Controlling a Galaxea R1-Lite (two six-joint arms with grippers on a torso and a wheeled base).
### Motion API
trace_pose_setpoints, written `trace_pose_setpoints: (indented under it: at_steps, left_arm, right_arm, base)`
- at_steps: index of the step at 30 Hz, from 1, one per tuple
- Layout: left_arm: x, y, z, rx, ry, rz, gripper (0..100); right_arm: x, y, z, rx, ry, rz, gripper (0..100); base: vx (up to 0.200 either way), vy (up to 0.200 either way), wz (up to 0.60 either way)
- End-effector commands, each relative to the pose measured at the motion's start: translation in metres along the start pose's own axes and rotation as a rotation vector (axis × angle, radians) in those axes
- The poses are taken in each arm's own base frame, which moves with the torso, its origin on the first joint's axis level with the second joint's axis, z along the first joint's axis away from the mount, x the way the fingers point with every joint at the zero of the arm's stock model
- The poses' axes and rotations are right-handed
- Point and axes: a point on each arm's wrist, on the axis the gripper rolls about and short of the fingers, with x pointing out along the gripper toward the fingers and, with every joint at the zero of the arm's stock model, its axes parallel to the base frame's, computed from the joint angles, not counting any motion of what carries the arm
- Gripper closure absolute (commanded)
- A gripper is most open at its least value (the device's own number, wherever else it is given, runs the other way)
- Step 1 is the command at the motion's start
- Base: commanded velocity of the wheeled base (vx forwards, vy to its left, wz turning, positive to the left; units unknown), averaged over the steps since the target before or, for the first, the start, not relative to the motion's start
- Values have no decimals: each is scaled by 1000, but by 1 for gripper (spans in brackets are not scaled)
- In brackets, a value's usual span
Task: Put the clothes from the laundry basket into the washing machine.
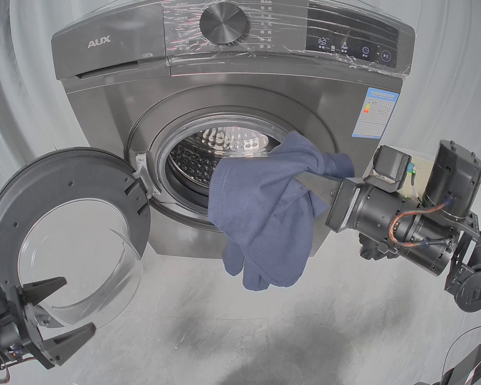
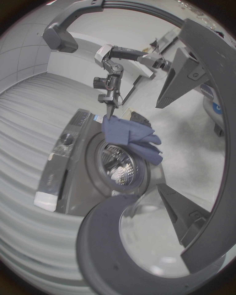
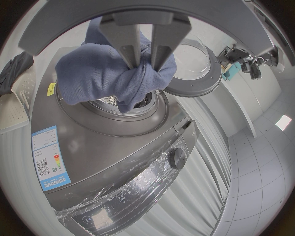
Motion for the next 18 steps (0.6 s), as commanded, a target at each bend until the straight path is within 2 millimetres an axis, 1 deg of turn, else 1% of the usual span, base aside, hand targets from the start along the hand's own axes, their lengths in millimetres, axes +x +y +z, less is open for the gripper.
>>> trace_pose_setpoints:
  at_steps: [1,4,8,9,10,12,14,15,17,18]
  left_arm:
    - [69,10,-6,-71,206,-213,0]
    - [82,8,-8,-65,217,-244,0]
    - [98,2,-6,-72,227,-292,0]
    - [99,2,-6,-73,227,-292,0]
    - [107,1,-6,-78,245,-300,0]
    - [118,0,-8,-85,274,-311,0]
    - [123,0,-9,-89,288,-316,0]
    - [132,1,-12,-95,314,-319,0]
    - [135,1,-13,-97,322,-322,0]
    - [142,1,-16,-104,344,-330,0]
  right_arm:
    - [32,5,-14,28,-8,-21,100]
    - [38,9,-18,30,-10,-31,100]
    - [43,12,-15,32,-28,-17,100]
    - [44,12,-14,32,-29,-16,100]
    - [46,16,-11,35,-44,-5,100]
    - [48,19,-8,38,-64,10,100]
    - [49,21,-10,39,-67,15,100]
    - [51,21,-12,38,-69,18,100]
    - [51,21,-12,39,-73,19,100]
    - [52,21,-12,38,-78,19,100]
  base:
    - [0,0,0]
    - [0,0,0]
    - [0,0,0]
    - [0,0,0]
    - [0,0,0]
    - [0,0,0]
    - [0,0,0]
    - [0,0,0]
    - [0,0,0]
    - [0,0,0]
